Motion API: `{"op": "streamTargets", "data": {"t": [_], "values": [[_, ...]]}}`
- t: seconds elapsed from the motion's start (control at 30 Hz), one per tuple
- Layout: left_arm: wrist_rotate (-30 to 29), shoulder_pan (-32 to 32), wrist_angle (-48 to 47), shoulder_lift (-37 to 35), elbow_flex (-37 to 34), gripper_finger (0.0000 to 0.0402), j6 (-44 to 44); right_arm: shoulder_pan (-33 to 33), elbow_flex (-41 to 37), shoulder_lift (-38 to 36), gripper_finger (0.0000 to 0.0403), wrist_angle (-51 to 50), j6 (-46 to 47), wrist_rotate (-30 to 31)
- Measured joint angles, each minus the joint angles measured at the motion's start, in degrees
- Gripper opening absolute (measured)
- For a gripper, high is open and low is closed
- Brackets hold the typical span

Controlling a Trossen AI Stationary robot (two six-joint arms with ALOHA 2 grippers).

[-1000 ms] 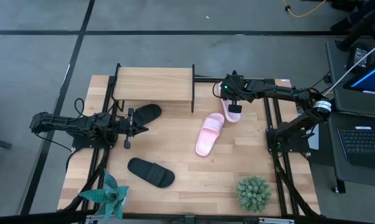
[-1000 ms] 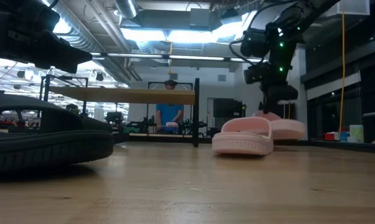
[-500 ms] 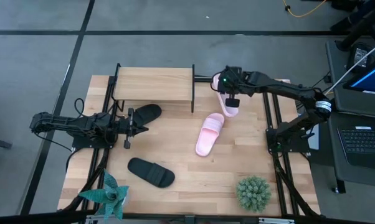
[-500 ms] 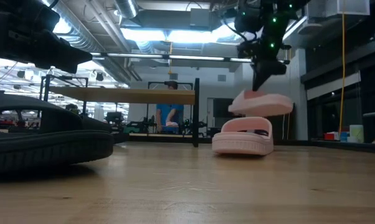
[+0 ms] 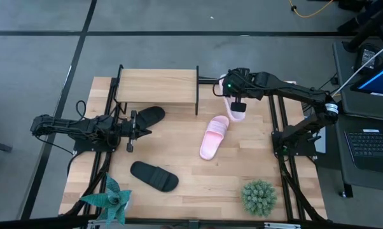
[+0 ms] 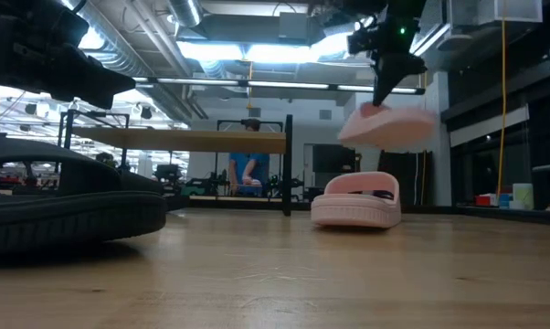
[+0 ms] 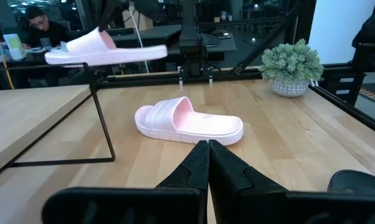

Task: Pick and place slides into the shelf
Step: Put the top pink slide on the shelf

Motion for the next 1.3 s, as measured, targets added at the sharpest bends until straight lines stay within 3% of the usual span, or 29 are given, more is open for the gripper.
{"op": "streamTargets", "data": {"t": [0.53, 1.07, 1.3], "values": [[0.00, 0.00, -0.01, -0.01, 0.00, 0.0000, -0.07, 10.02, 2.89, 0.00, 0.0001, -2.60, 8.21, 0.21], [0.00, 0.02, -0.02, -0.01, 0.00, 0.0000, -0.07, 10.51, 11.48, 0.24, 0.0001, 0.72, 7.62, 0.40], [-0.02, 0.01, -0.02, -0.01, 0.00, 0.0000, 0.00, 10.38, 18.30, 6.85, 0.0000, 0.18, 5.11, -0.26]]}}
